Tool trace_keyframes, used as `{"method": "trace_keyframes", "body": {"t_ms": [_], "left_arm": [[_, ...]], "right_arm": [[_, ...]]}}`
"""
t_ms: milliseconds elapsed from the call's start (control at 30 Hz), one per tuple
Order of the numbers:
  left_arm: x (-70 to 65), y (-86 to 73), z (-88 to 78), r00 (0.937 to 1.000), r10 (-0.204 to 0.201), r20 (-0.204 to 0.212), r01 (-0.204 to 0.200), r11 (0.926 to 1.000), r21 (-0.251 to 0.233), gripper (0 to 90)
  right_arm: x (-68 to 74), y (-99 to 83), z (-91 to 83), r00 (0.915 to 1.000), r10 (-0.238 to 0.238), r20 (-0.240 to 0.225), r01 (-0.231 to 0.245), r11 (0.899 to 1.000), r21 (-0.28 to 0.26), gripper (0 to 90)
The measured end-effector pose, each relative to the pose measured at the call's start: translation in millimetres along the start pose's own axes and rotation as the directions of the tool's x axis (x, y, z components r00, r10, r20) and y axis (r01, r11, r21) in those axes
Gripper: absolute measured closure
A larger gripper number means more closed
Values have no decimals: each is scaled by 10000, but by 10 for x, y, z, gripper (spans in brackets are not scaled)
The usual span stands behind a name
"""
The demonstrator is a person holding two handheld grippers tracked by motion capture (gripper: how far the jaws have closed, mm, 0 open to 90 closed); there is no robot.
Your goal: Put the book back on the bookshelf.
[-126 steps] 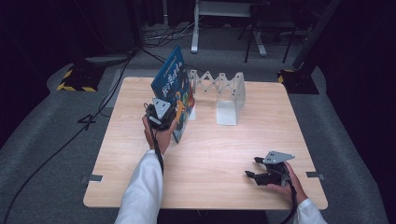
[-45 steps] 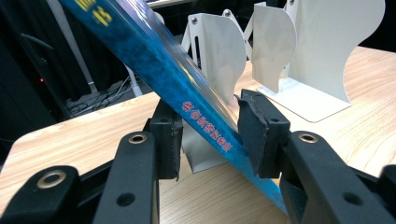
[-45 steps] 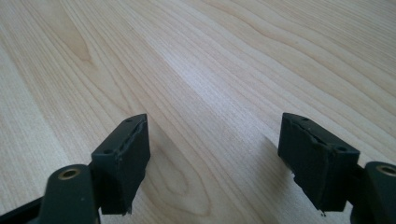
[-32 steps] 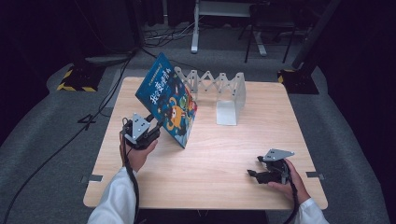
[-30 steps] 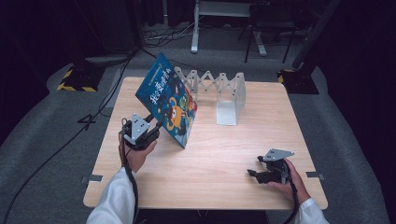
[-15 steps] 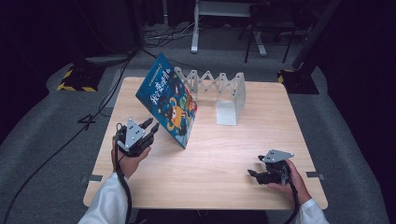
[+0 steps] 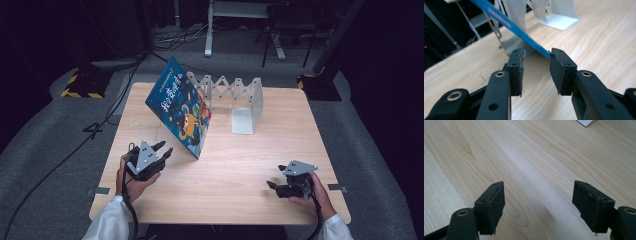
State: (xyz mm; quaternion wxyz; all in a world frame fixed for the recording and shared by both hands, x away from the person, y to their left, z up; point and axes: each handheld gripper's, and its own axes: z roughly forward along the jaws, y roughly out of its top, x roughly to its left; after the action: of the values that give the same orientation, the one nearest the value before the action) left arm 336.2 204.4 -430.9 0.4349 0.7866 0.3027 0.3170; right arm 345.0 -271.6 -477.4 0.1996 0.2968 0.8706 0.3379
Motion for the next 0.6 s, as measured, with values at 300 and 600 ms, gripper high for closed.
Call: {"method": "trace_keyframes", "body": {"t_ms": [300,600], "left_arm": [[-44,-157,-49,9987,267,435,-310,9945,1002,497],[-22,-336,-64,9956,-255,906,87,9835,1809,345]], "right_arm": [[-28,-53,-67,9997,12,229,-12,10000,15,265],[-79,-131,-145,9982,101,595,-102,9999,5,263]]}}
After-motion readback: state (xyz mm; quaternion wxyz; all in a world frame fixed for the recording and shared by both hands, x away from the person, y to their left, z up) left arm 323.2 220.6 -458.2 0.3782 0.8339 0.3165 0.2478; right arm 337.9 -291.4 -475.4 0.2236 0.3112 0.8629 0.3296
